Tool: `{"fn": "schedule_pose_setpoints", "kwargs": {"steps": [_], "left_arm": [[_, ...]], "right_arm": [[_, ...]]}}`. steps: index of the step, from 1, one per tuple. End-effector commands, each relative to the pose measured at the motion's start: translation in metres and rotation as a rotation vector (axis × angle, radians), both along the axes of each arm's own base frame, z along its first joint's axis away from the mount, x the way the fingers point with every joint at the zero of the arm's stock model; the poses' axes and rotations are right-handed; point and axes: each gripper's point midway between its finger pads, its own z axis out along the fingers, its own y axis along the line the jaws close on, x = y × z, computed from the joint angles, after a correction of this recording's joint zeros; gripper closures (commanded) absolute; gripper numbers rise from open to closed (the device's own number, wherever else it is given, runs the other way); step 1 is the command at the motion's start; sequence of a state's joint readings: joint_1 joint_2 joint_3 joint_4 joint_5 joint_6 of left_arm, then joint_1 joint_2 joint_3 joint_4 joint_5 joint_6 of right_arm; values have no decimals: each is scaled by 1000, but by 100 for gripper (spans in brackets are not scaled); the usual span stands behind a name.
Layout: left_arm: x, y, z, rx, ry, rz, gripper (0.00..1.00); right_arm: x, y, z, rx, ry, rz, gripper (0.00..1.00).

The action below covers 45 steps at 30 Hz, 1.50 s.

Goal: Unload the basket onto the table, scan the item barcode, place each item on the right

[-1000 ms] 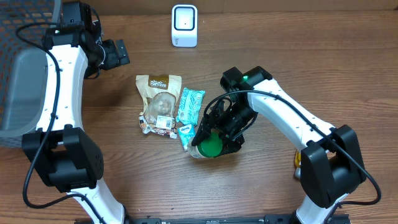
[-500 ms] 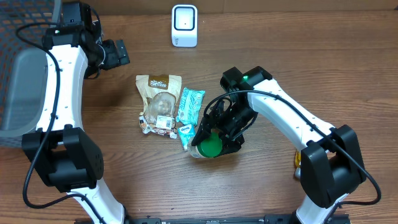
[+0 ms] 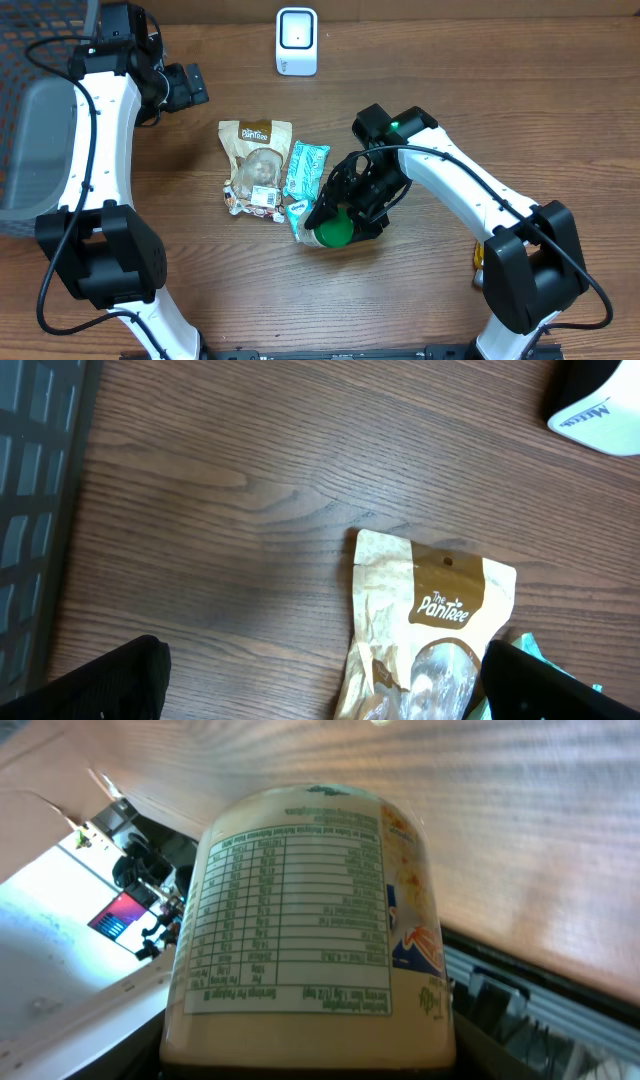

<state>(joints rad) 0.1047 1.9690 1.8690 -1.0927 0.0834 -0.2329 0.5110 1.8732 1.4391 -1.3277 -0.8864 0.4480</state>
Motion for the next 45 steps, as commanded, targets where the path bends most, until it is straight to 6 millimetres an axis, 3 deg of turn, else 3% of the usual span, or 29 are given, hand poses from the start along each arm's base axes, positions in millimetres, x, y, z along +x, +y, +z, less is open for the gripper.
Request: {"fn": "schedule_pose_setpoints", "kwargs": {"steps": [1,5,8,13,17,23,26,29,31,34,41,45], "left_arm": [[2,-5,11,-1,-27,-27,0],[2,-5,11,-1,-27,-27,0],[1,-5,11,-1,-27,-27,1],[2,-5,11,-1,-27,-26,0],[1,-5,11,-1,-27,-26,0],[2,-5,11,-1,-27,-26,0],[1,-5,11,-1,-27,-26,0],[1,-5,11,-1,-27,-26,1],[1,-5,11,-1,-27,-26,0],[1,-5,11,-1,-27,-26,0],[1,-5,11,-1,-27,-26,0],[1,-5,11,-1,-27,-26,0]], "right_arm": [[19,7,13,77,-73,-20,39],[62,16,16,177,-266,-51,44],[103,25,34,324,-453,-72,51],[163,27,92,565,-618,-191,56],[206,14,143,688,-789,-287,73],[245,-13,207,720,-999,-390,79],[266,-22,230,665,-1159,-444,81],[293,-31,237,498,-1324,-531,81],[309,-39,231,328,-1416,-584,81],[321,-45,227,134,-1550,-584,80],[324,-37,241,42,-1690,-536,79],[336,-24,224,-10,-1706,-458,79]]}}
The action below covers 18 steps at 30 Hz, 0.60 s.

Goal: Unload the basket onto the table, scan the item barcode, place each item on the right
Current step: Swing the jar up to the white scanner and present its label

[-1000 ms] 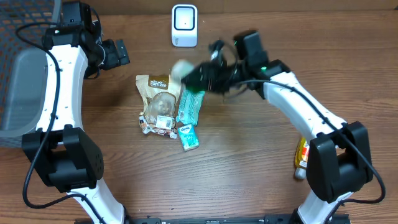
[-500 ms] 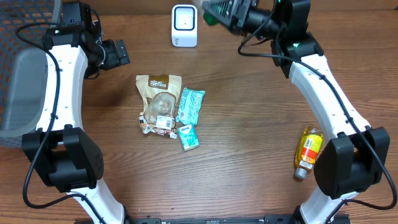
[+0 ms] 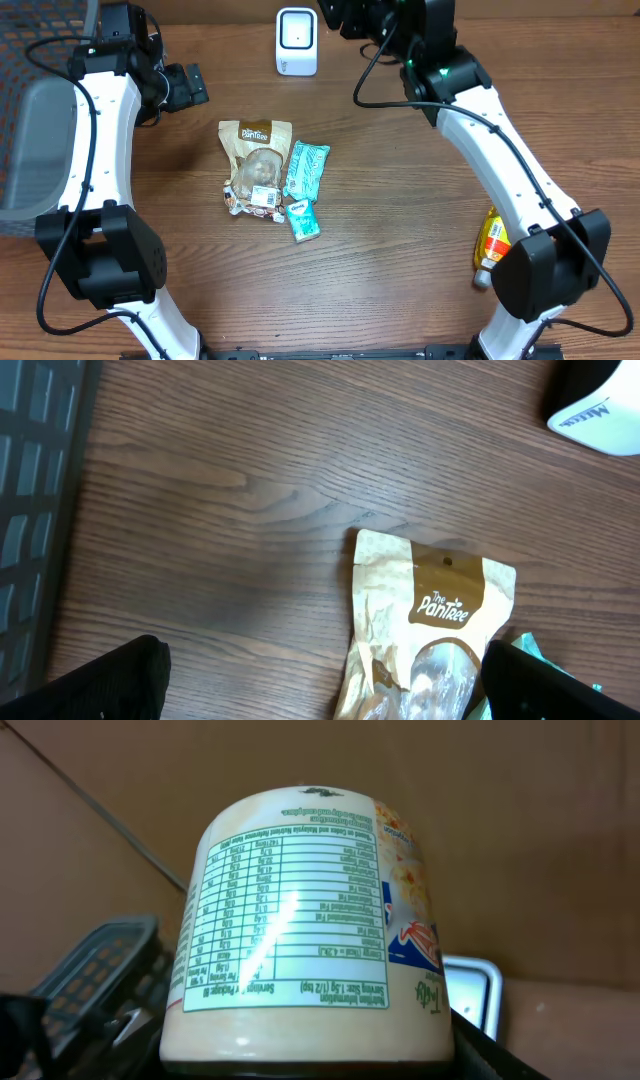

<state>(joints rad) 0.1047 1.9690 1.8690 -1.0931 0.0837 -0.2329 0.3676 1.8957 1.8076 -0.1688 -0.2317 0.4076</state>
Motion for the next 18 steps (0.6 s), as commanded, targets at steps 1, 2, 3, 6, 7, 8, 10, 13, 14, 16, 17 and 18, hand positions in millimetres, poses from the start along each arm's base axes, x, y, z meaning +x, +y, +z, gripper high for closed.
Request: {"fn": "schedule_pose_setpoints", "kwargs": {"steps": [1,2,3,6,7,8,10,13,14,16,17,18], "left_arm": [[2,-5,11,-1,-27,-26,0],[2,-5,11,-1,-27,-26,0],[2,-5,11,-1,-27,-26,0],[2,-5,11,-1,-27,-26,0],[2,-5,11,-1,-27,-26,1],[2,-5,11,-1,-27,-26,0],[2,-5,11,-1,-27,-26,0],[2,-5,11,-1,-27,-26,0],[2,-5,11,-1,-27,-26,0],[2,-5,11,-1,-27,-26,0],[2,-5,11,-1,-27,-26,1],[2,-5,11,-1,-27,-26,0]], "right_arm": [[21,4,0,-121,-82,-42,79],[26,9,-8,-152,-86,-42,79],[30,14,-15,-181,-95,-38,79],[44,29,-39,-260,-109,-46,79],[48,32,-49,-282,-111,-57,79],[51,36,-57,-304,-117,-65,79],[57,42,-72,-341,-131,-76,77],[64,57,-95,-398,-172,-57,76],[67,62,-103,-414,-185,-51,76],[75,64,-119,-426,-194,-78,76],[79,63,-127,-431,-192,-95,76],[82,63,-134,-434,-190,-104,76]]}}
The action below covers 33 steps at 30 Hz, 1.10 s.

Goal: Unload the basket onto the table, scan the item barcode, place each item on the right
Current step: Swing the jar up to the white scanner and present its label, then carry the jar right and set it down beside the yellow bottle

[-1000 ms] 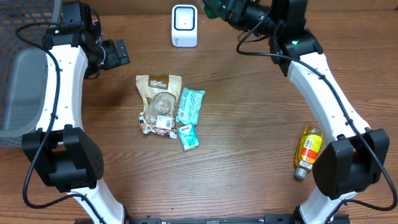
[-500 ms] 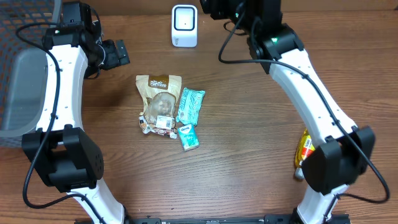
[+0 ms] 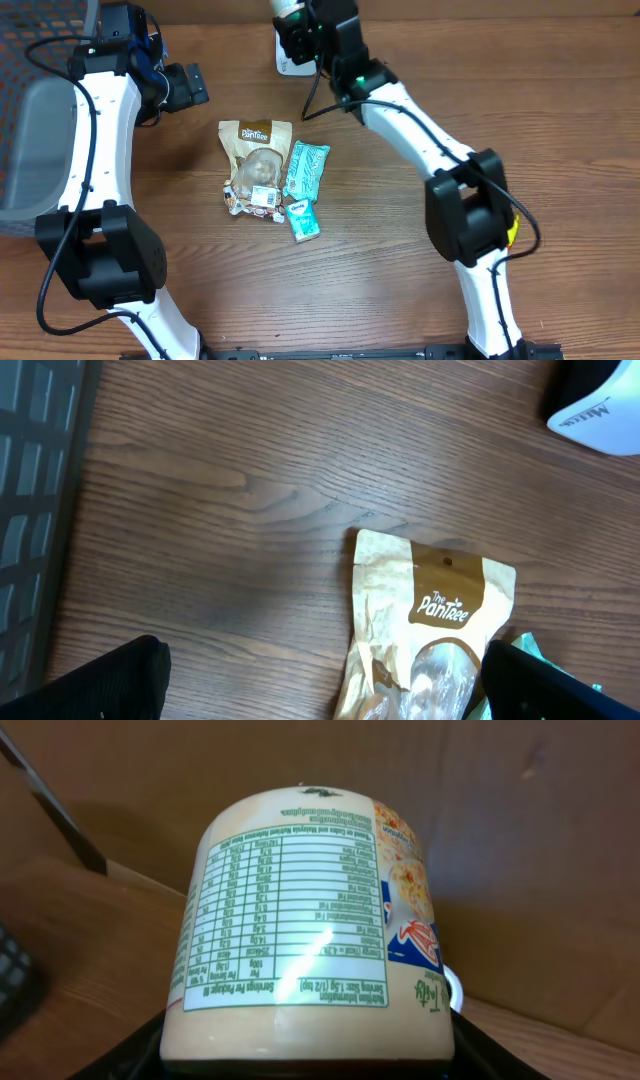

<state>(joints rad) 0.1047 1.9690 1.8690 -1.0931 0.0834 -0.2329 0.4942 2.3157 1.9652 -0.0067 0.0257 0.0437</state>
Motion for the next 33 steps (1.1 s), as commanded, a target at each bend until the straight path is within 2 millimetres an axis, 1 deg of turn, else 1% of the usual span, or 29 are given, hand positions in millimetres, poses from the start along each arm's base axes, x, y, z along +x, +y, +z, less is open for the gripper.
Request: {"fn": "schedule_pose_setpoints", "kwargs": {"steps": [1,2,6,14,16,18,19,23,25,28,30,32,33], "left_arm": [[2,-5,11,-1,-27,-26,0],[2,-5,11,-1,-27,-26,0],[2,-5,11,-1,-27,-26,0],[2,-5,11,-1,-27,-26,0],[2,-5,11,-1,-27,-26,0],[2,-5,11,-1,-27,-26,1],[2,-5,11,-1,-27,-26,1],[2,-5,11,-1,-27,-26,1],[2,-5,11,-1,-27,-26,0],[2,-5,11,-1,-27,-26,1],[2,-5,11,-1,-27,-26,0],[2,-5,11,-1,-27,-26,0],[2,-5,11,-1,-27,-26,0]], "right_arm": [[16,-9,6,-34,-79,-65,76],[18,-8,-1,-34,-78,-65,76],[21,-7,-17,-35,-62,-67,76],[28,-18,-19,64,-18,-114,76],[28,-16,-23,84,-4,-102,76],[29,-15,-29,83,0,-98,76],[29,-14,-38,77,10,-98,75],[31,-14,-61,59,42,-100,73],[30,-14,-63,55,50,-99,72],[30,-14,-54,64,35,-99,71],[28,-19,-40,65,36,-100,71],[26,-27,-19,67,33,-107,71],[23,-33,-5,69,30,-114,71]]}}
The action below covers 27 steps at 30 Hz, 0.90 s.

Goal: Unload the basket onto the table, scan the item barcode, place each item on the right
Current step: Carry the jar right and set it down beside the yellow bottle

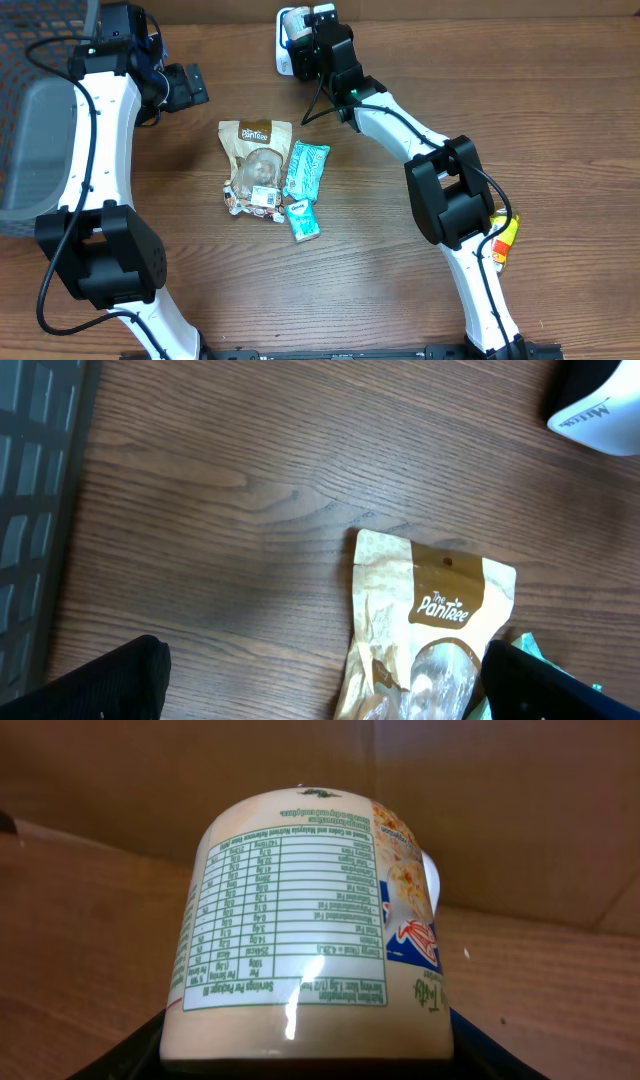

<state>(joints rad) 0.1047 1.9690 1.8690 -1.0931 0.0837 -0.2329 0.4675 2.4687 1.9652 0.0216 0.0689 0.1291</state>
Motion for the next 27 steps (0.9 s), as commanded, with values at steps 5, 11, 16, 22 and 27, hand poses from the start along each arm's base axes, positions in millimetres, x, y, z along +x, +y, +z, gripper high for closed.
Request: {"fn": "schedule_pose_setpoints", "kwargs": {"steps": [5,11,16,22,27], "left_arm": [[2,-5,11,-1,-27,-27,0],[2,-5,11,-1,-27,-26,0],[2,-5,11,-1,-27,-26,0],[2,-5,11,-1,-27,-26,0],[2,-5,11,-1,-27,-26,0]], "right_arm": [[-21,-59,151,77,-38,-88,71],[-83,-159,147,54,311,-271,71],[-161,-227,89,-7,747,-351,68],[-234,-280,37,-83,1131,-450,66],[-252,-297,8,-95,1218,-466,62]]}}
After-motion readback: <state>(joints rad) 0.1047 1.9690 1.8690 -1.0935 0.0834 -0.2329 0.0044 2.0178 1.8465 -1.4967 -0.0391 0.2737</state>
